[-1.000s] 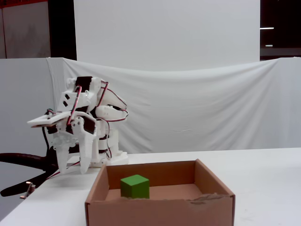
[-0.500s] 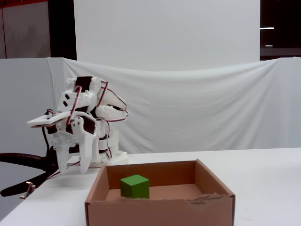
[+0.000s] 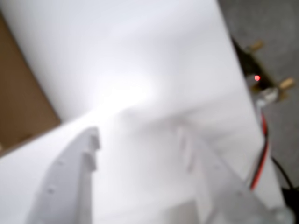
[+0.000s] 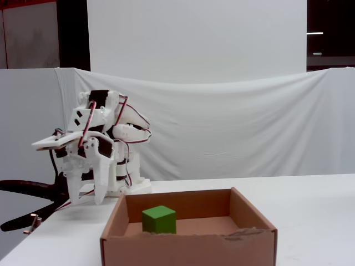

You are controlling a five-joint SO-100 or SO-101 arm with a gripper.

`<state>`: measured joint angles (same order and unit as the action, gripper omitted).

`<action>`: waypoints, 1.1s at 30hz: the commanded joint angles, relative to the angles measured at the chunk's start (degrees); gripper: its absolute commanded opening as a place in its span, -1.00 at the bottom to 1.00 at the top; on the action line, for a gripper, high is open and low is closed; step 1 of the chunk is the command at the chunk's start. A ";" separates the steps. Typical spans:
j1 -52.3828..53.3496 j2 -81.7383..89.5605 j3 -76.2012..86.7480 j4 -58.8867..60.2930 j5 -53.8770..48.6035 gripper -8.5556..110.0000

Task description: Grasp a green cube and put it in a box.

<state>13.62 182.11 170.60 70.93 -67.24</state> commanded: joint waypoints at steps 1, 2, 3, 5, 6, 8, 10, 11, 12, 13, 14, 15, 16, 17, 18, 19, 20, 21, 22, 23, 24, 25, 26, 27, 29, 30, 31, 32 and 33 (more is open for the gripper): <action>0.26 0.35 -0.35 0.35 0.53 -0.46; 0.26 0.35 -0.35 0.35 0.62 -0.46; 0.26 0.35 -0.35 0.35 0.70 -0.46; 0.26 0.35 -0.35 0.35 0.79 -0.46; 0.26 0.35 -0.35 0.44 0.88 -0.46; 0.26 0.35 -0.35 0.44 0.97 -0.46; 0.26 0.35 -0.35 0.44 0.97 -0.46; 0.26 0.35 -0.35 0.44 0.97 -0.46; 0.26 0.35 -0.35 0.44 0.97 -0.46; 0.26 0.35 -0.35 0.44 0.97 -0.46; 0.26 0.35 -0.35 0.44 1.05 -0.46; 0.26 0.35 -0.35 0.44 1.05 -0.46; 0.26 0.35 -0.35 0.44 1.05 -0.46; 0.26 0.35 -0.35 0.44 1.05 -0.46; 0.26 0.35 -0.35 0.44 1.05 -0.46; 0.26 0.35 -0.35 0.44 1.05 -0.46; 0.26 0.35 -0.35 0.44 1.05 -0.46; 0.26 0.35 -0.35 0.44 1.05 -0.46; 0.26 0.35 -0.35 0.44 1.05 -0.46; 0.26 0.35 -0.35 0.44 1.05 -0.46; 0.26 0.35 -0.35 0.44 1.14 -0.46; 0.26 0.35 -0.35 0.44 1.14 -0.46; 0.26 0.35 -0.35 0.44 1.14 -0.46; 0.26 0.35 -0.35 0.44 1.14 -0.46; 0.26 0.35 -0.35 0.44 1.14 -0.46; 0.26 0.35 -0.35 0.44 1.14 -0.46; 0.26 0.35 -0.35 0.44 1.14 -0.46; 0.26 0.35 -0.35 0.44 1.14 -0.46; 0.26 0.35 -0.35 0.44 1.14 -0.46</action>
<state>13.62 182.11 170.60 70.93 -66.36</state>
